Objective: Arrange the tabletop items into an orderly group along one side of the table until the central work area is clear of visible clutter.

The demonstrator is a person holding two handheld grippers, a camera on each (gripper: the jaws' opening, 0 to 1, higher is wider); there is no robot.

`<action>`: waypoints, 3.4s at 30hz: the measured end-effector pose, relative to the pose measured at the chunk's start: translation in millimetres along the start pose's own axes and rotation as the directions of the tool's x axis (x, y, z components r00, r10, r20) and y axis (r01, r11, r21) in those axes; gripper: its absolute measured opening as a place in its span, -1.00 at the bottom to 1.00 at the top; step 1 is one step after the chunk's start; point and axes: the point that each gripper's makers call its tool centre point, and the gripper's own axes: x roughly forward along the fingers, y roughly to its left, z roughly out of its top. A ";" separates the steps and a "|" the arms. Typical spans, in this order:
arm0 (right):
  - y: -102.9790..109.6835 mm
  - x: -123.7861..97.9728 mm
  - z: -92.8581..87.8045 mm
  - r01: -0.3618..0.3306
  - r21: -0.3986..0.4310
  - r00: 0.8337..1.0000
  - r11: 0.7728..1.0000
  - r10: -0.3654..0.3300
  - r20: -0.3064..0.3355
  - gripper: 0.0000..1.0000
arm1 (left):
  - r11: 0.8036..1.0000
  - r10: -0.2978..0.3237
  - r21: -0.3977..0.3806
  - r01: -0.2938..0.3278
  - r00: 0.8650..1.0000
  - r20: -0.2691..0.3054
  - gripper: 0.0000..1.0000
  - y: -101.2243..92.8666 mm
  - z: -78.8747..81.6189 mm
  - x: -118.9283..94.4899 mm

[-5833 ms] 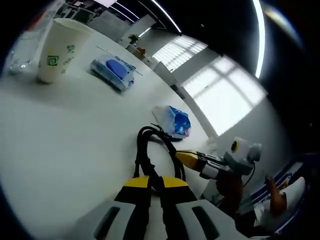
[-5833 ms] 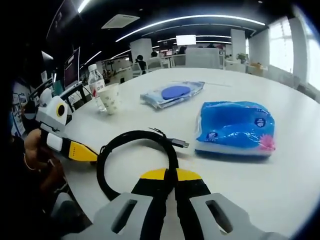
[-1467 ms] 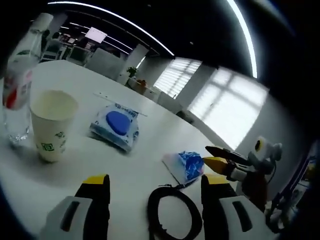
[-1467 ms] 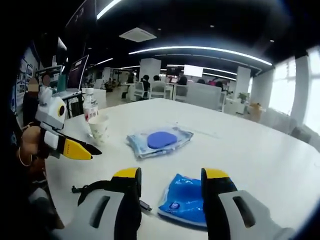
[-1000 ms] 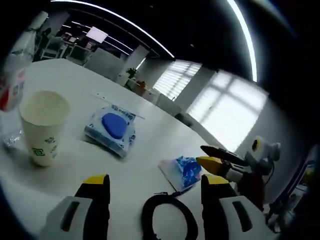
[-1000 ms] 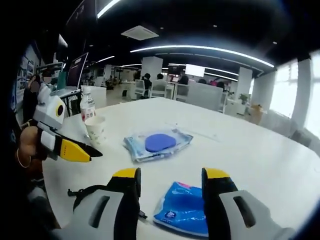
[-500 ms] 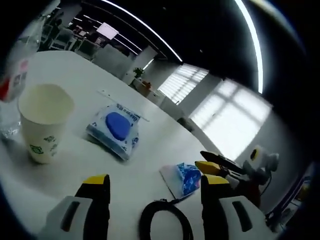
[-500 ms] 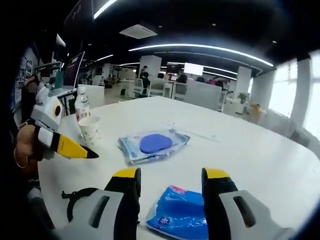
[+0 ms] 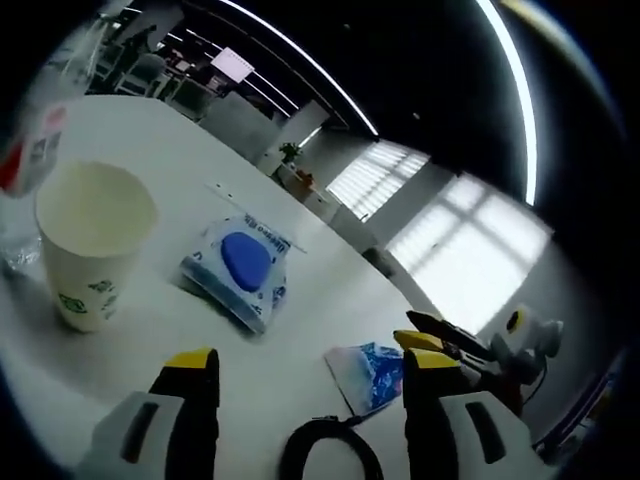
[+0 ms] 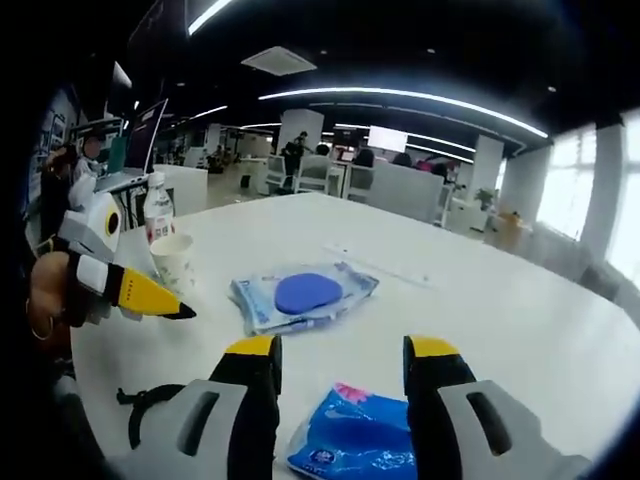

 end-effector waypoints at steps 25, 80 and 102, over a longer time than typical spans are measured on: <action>-8.1 28.1 5.3 -0.005 0.019 1.000 1.000 0.005 -0.029 -0.05 | 0.996 0.021 -0.091 -0.021 1.000 0.001 0.60 -2.0 -1.3 -0.9; -37.5 100.8 24.7 -0.050 0.118 0.998 0.992 0.045 0.049 -0.12 | 0.971 0.084 -0.226 -0.083 0.996 -0.004 0.52 11.7 3.5 25.3; -53.4 145.7 20.8 -0.018 0.102 1.000 0.995 0.017 0.014 -0.15 | 0.955 0.081 -0.287 -0.077 0.997 0.003 0.50 7.3 5.1 25.6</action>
